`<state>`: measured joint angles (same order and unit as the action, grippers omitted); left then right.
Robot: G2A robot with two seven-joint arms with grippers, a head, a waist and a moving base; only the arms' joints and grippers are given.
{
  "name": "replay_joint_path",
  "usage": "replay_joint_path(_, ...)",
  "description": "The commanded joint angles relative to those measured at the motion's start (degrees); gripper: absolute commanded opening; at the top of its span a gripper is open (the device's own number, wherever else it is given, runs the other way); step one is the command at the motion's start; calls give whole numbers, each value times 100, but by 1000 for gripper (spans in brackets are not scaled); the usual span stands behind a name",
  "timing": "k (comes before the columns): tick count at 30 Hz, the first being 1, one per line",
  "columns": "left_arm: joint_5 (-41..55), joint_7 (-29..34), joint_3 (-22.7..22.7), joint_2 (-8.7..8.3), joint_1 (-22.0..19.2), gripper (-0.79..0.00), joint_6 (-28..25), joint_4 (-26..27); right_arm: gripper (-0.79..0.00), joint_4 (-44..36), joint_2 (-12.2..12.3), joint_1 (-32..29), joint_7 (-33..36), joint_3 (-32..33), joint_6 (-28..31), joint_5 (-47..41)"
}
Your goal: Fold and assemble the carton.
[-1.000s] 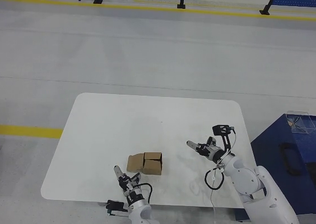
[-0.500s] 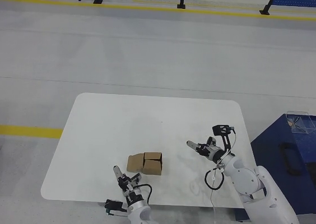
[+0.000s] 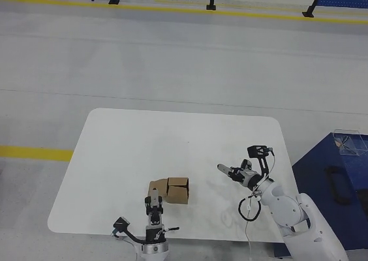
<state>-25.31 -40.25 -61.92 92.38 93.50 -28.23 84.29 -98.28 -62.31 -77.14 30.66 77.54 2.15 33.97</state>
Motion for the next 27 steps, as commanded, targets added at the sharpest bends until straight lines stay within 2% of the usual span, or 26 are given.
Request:
replay_joint_path(1, 37, -24, 7, 3, -3, 0, -5, -6, 0, 0, 0, 0, 0, 0, 0, 0)
replay_joint_path(8, -44, 25, 1, -3, -15, 0, 32, -13, 0, 0, 0, 0, 0, 0, 0, 0)
replay_joint_path(10, -990, -49, -91, -41, -59, 0, 513, 21, 0, 0, 0, 0, 0, 0, 0, 0)
replay_joint_path(13, -1724, -89, -79, -67, 138, 0, 1185, 264, 0, 0, 0, 0, 0, 0, 0, 0)
replay_joint_path(16, -1841, 285, -53, -87, 430, 0, 1786, 590, 0, 0, 0, 0, 0, 0, 0, 0)
replay_joint_path(19, -1609, 885, -99, -107, 559, 0, 2165, 830, 0, 0, 0, 0, 0, 0, 0, 0)
replay_joint_path(23, -1240, 1500, -113, -61, 162, 0, 2918, 523, 0, 0, 0, 0, 0, 0, 0, 0)
replay_joint_path(27, -812, 1727, -192, -19, -254, 0, 3124, 95, 0, 0, 0, 0, 0, 0, 0, 0)
